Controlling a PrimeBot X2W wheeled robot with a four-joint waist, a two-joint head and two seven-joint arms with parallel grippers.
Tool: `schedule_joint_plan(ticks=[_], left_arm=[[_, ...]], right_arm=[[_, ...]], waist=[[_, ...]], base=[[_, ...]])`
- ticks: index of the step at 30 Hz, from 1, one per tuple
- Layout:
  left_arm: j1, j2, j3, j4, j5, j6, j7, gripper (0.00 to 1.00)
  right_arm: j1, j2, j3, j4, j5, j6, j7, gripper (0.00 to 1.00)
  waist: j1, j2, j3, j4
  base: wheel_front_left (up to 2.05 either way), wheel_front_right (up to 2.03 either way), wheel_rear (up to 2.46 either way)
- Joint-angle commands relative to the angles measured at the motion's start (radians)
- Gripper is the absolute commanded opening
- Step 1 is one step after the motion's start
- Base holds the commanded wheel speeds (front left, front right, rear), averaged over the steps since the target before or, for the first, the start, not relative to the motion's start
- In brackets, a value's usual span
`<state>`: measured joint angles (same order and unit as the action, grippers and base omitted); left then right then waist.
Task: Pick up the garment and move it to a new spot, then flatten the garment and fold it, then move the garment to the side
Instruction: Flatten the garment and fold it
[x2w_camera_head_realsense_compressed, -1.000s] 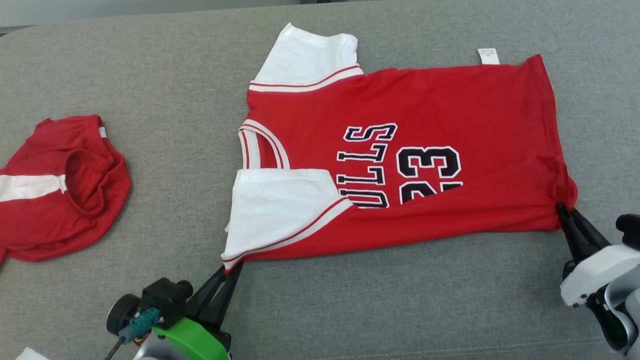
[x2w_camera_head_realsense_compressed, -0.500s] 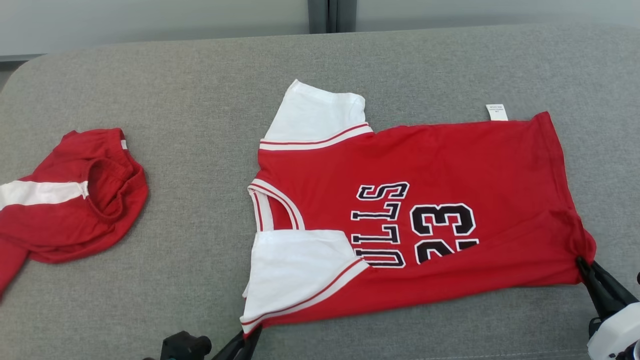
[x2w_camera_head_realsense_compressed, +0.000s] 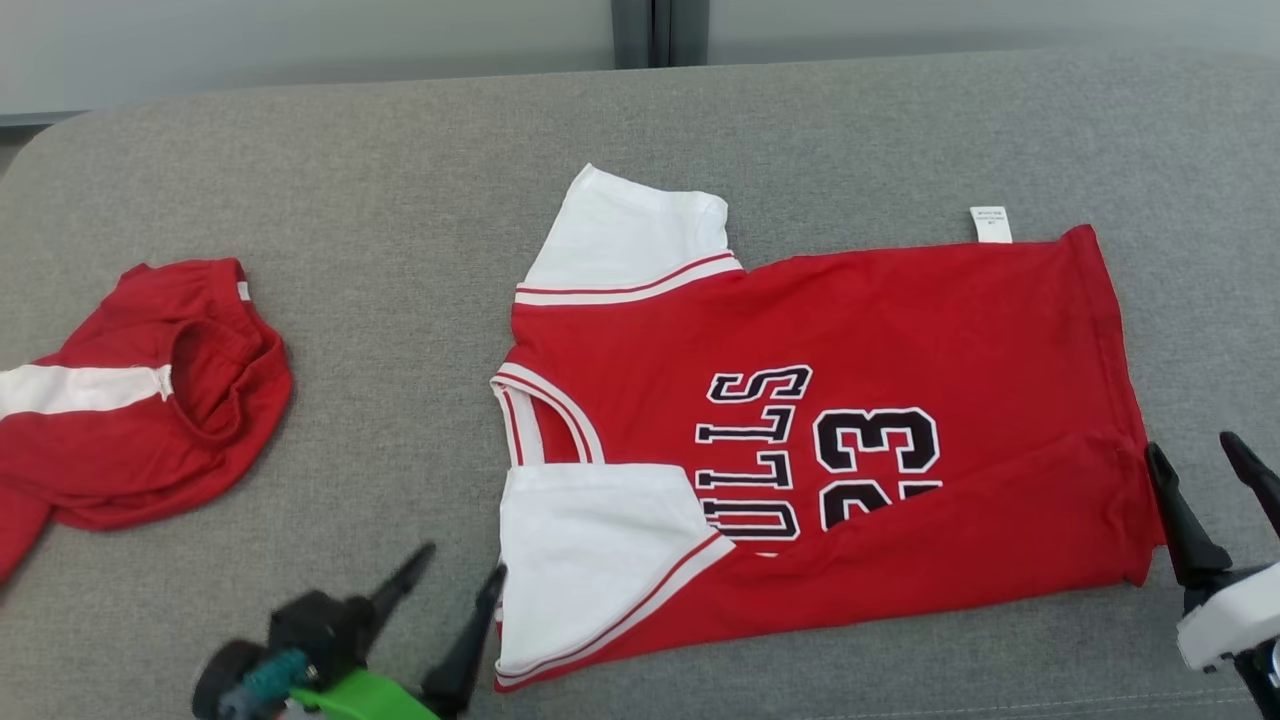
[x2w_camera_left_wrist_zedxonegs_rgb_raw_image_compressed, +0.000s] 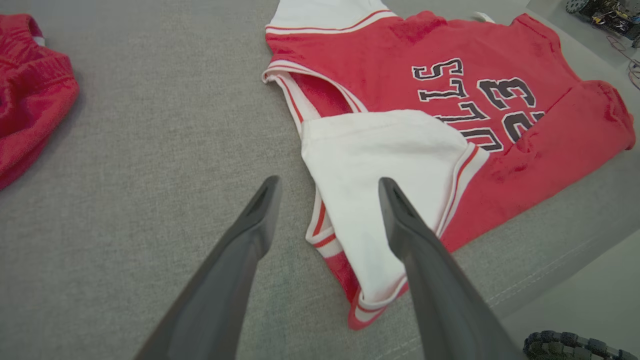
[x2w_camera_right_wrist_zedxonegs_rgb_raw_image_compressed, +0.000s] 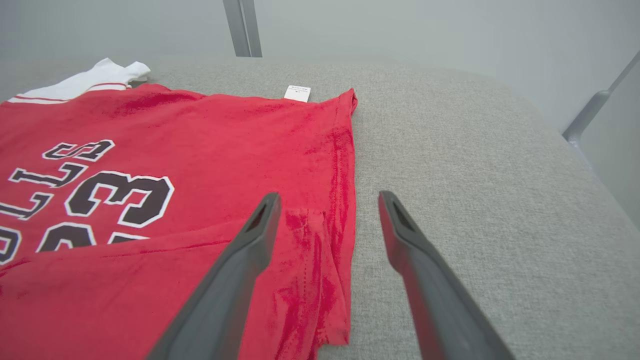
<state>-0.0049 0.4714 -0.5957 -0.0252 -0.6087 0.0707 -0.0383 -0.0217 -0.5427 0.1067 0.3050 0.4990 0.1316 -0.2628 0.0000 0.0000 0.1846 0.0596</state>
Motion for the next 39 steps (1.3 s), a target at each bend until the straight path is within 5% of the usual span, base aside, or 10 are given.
schedule_joint_plan(ticks=[1, 6, 12, 18, 25, 39], left_arm=[[-0.046, 0.017, 0.025, -0.029, 0.009, 0.014, -0.005, 1.00], [-0.229, 0.058, 0.091, -0.095, 0.017, 0.001, 0.057, 1.00], [-0.550, 0.072, 0.127, -0.036, -0.055, -0.101, 0.221, 1.00], [-0.855, 0.071, 0.082, 0.088, -0.160, -0.184, 0.461, 1.00], [-1.056, 0.063, 0.002, 0.249, -0.243, -0.201, 0.672, 1.00], [-1.212, 0.082, -0.134, 0.359, -0.273, -0.202, 0.645, 1.00]], right_arm=[[-0.014, 0.022, -0.019, -0.029, -0.019, -0.002, -0.003, 1.00], [-0.060, 0.096, -0.044, -0.108, -0.084, -0.002, -0.003, 1.00], [-0.140, 0.136, -0.038, -0.143, -0.119, -0.002, -0.003, 1.00], [-0.207, 0.130, -0.038, -0.165, -0.133, -0.002, -0.003, 1.00], [-0.246, 0.142, -0.026, -0.176, -0.143, -0.002, -0.003, 1.00], [-0.288, 0.176, -0.031, -0.181, -0.145, -0.002, -0.003, 1.00]], waist=[[0.0000, 0.0000, 0.012, -0.007], [0.0000, 0.0000, 0.082, -0.023], [0.0000, 0.0000, 0.206, -0.039], [0.0000, 0.0000, 0.319, -0.064], [0.0000, 0.0000, 0.390, -0.104], [0.0000, 0.0000, 0.460, -0.158]], base=[[0.00, 0.00, 0.00], [0.00, 0.00, 0.00], [0.00, 0.00, 0.00], [0.00, 0.00, 0.00], [0.00, 0.00, 0.00], [0.00, 0.00, 0.00]])
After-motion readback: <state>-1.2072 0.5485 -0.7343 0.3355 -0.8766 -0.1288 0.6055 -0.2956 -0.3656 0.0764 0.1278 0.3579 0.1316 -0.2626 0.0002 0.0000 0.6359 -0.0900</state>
